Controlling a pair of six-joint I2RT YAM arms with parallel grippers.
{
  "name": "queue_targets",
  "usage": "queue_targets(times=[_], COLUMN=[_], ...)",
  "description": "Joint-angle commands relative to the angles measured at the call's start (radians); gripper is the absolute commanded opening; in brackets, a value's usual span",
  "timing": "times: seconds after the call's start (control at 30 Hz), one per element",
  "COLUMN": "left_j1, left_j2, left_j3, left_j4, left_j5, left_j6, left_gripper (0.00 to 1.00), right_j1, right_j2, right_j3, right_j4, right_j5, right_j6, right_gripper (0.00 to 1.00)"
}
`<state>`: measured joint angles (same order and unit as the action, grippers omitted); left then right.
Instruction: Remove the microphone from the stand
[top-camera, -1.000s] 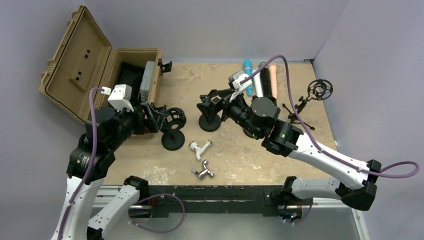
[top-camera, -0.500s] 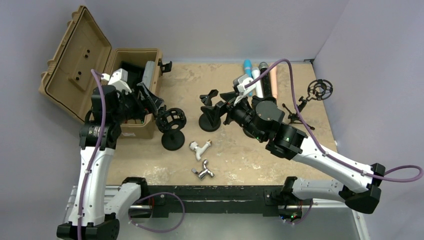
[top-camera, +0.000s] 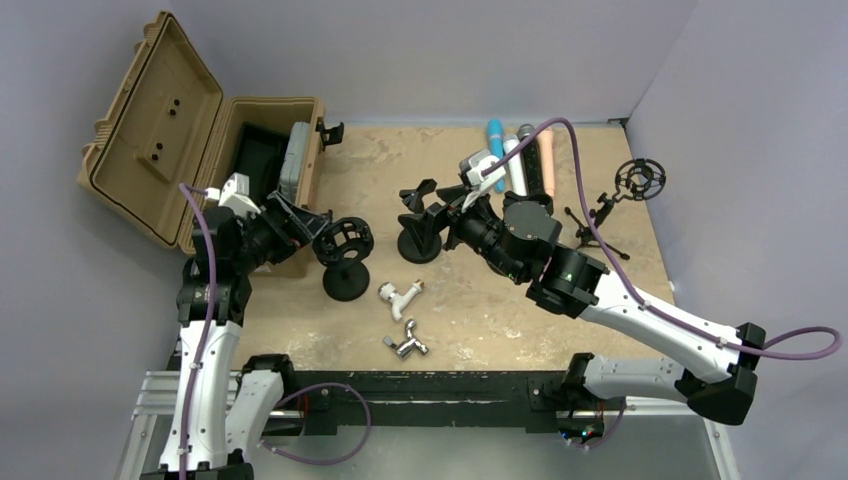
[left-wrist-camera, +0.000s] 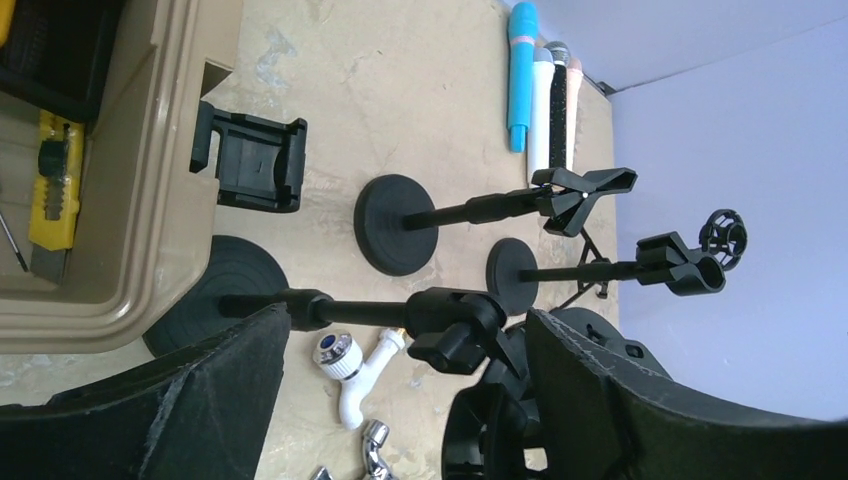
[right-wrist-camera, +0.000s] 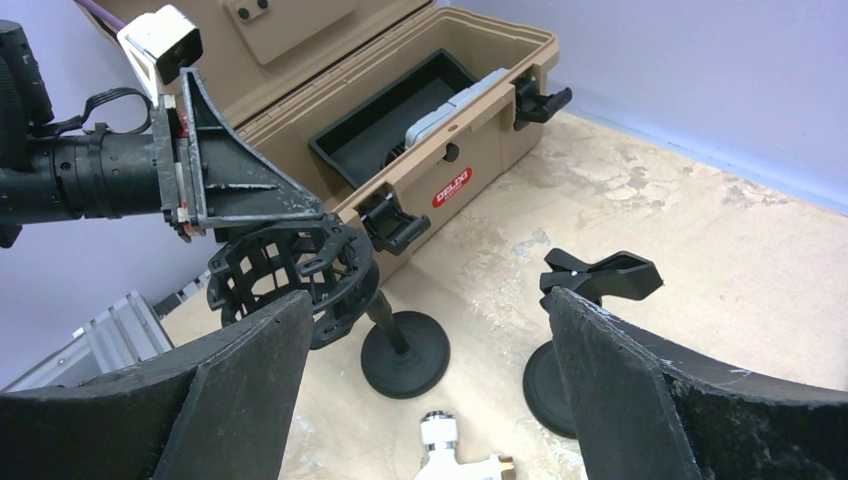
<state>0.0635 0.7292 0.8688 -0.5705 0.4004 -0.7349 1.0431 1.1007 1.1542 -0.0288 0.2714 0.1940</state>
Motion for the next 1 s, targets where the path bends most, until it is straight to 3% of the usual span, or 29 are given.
queue_targets(times=[0.0,0.47,0.97], left_j1=[0.007,0.006,0.006], left_j2=[-0.005,-0.032,-0.057], left_j3=[-0.043,-0.194,-0.337], left_j4=[0.074,0.049,0.066], left_j5=[0.022,-0.03,-0.088], left_j6=[-0.02,0.044,0.071], left_gripper=[0.84,0.64,0.6], right_j1=[-0.002,-0.002,-0.001], right_j2=[-0.003,0.019,0.034], right_j3=[0.011,-0.005,-0.041], right_j4=[0.053,0.077,0.113], right_j5=[-0.001,-0.03,-0.042], right_j6=[0.008,0.022,0.023], right_gripper=[0.86,0.86,0.86])
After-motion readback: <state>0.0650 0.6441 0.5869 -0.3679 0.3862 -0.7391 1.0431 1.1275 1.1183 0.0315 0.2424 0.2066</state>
